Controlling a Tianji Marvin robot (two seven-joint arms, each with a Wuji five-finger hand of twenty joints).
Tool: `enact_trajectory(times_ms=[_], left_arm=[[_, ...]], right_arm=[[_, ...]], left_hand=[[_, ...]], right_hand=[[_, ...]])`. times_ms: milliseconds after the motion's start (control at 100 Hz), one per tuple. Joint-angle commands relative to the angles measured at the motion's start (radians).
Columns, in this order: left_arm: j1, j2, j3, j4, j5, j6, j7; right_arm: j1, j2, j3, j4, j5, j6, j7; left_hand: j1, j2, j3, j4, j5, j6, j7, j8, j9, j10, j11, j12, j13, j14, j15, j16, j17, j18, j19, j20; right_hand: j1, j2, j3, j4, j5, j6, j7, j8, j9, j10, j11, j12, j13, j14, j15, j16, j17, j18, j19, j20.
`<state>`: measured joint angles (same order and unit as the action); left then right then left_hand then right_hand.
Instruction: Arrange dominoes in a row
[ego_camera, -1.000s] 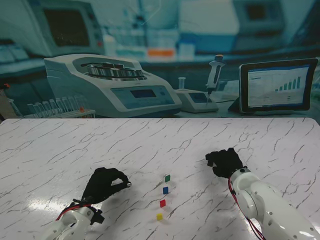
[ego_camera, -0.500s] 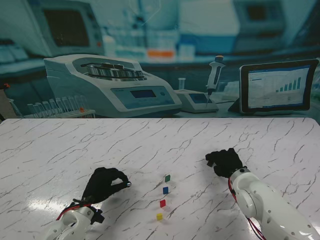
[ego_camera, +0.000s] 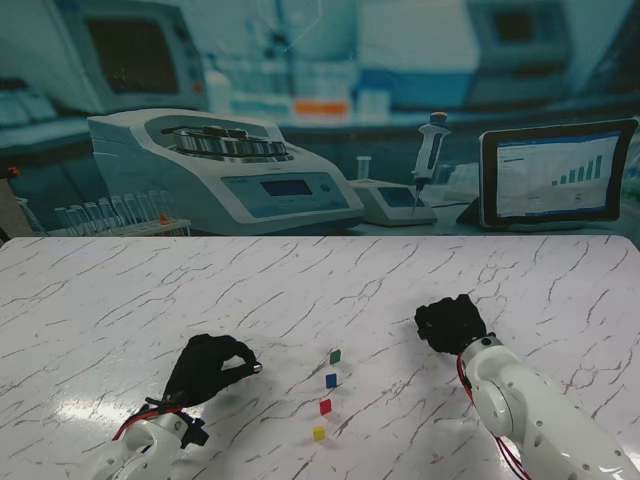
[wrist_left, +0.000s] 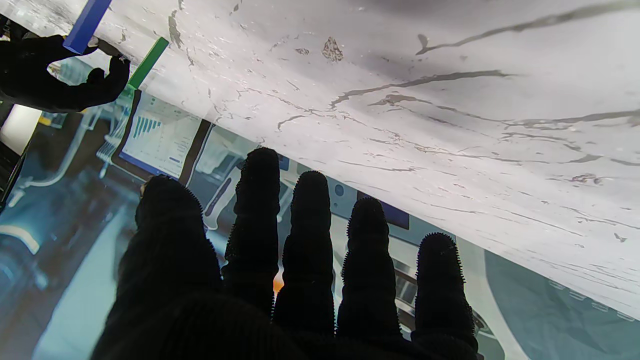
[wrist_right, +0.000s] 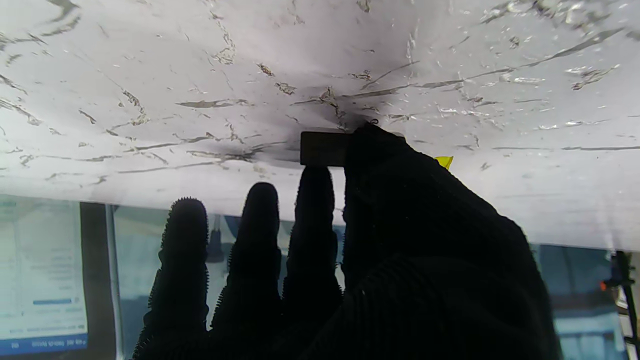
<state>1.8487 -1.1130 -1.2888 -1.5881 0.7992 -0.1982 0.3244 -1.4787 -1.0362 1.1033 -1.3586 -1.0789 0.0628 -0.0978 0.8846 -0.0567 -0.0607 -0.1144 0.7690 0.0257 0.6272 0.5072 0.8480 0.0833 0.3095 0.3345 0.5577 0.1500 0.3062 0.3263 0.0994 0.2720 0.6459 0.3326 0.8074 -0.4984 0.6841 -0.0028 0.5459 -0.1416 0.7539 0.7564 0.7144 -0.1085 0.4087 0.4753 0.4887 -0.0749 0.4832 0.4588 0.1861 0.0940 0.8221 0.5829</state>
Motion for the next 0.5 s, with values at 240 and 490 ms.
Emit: enact_trajectory(times_ms=[240,490], left_arm=[[0.003,-0.005,0.003,0.002,-0.004,-0.027,-0.008],[0.004,-0.005,0.003,0.002,-0.002,-0.026,-0.006]], right_arm=[[-0.025,-0.011,0.005,0.011,0.015,0.001,-0.007],[-0.045,-0.01,0.022,-0.014,0.003,-0.009,-0.009]], left_hand=[[-0.004,0.011,-0.003,0.01,0.005,-0.024,0.012,0.0,0.016,-0.03,0.008,0.009,0.011,-0.036,0.017,0.011,-0.004,0.013,0.02,0.014],[0.003,0.01,-0.004,0.008,0.006,-0.025,0.015,0.0,0.016,-0.031,0.009,0.009,0.012,-0.037,0.018,0.011,-0.003,0.014,0.02,0.014]], right_hand=[[0.003,-0.027,0.017,-0.042,0.048,0.016,0.134,0.144,0.085,0.064,0.16,0.224,0.036,0.049,0.08,0.058,0.007,0.033,0.044,-0.005],[0.017,-0.036,0.04,-0.043,0.01,0.017,0.182,0.275,0.071,0.085,0.243,0.379,0.041,0.069,0.132,0.108,0.014,0.039,0.055,-0.008]])
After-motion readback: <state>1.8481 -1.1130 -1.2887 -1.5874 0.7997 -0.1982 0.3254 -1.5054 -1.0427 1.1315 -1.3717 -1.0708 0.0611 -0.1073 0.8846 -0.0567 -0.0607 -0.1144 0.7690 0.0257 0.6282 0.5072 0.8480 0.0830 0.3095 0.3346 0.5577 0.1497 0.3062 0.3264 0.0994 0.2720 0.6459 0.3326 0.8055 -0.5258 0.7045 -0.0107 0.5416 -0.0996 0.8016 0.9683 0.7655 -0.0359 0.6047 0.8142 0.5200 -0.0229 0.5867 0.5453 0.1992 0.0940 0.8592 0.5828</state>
